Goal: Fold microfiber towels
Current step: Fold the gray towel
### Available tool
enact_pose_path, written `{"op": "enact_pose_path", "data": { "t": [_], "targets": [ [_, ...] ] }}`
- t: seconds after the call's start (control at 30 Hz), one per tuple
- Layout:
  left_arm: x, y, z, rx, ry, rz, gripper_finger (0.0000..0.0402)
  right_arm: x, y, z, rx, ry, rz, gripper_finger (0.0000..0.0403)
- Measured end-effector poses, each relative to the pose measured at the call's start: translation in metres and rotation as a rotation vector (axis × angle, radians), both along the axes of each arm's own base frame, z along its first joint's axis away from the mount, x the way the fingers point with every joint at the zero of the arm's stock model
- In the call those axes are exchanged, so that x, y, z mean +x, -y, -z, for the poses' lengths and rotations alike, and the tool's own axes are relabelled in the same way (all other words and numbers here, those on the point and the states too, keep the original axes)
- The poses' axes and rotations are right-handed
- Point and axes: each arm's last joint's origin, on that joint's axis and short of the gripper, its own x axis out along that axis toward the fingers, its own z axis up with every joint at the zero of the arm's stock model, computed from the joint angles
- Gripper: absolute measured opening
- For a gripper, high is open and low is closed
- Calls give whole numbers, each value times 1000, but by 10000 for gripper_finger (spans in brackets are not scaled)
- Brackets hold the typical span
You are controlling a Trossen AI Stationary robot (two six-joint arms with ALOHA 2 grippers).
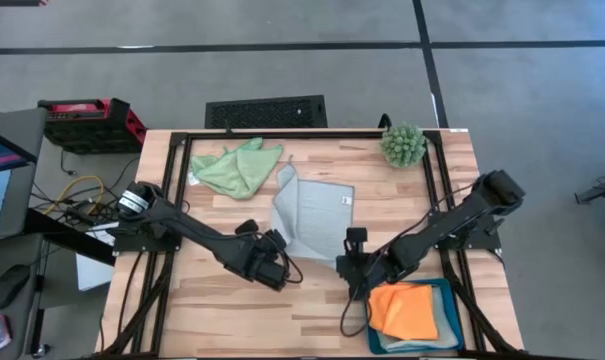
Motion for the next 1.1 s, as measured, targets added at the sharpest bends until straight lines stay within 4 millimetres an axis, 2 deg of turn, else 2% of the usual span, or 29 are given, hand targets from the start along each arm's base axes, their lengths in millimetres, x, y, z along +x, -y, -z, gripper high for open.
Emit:
{"op": "enact_pose_path", "data": {
  "t": [0.3, 0.7, 0.9, 1.1],
  "targets": [
    [-4, 5, 9, -54, -15, 2, 0, 5, 2, 2, 47, -3, 5, 10],
    [-4, 7, 11, -127, -43, 11, 3, 8, 4, 3, 110, -25, -9, 59],
    [-4, 8, 11, -139, -43, 16, 38, 8, 4, 3, 118, -27, -12, 89],
    [-3, 8, 10, -137, -40, 21, 86, 8, 4, 3, 118, -26, -12, 144]
  ]
}}
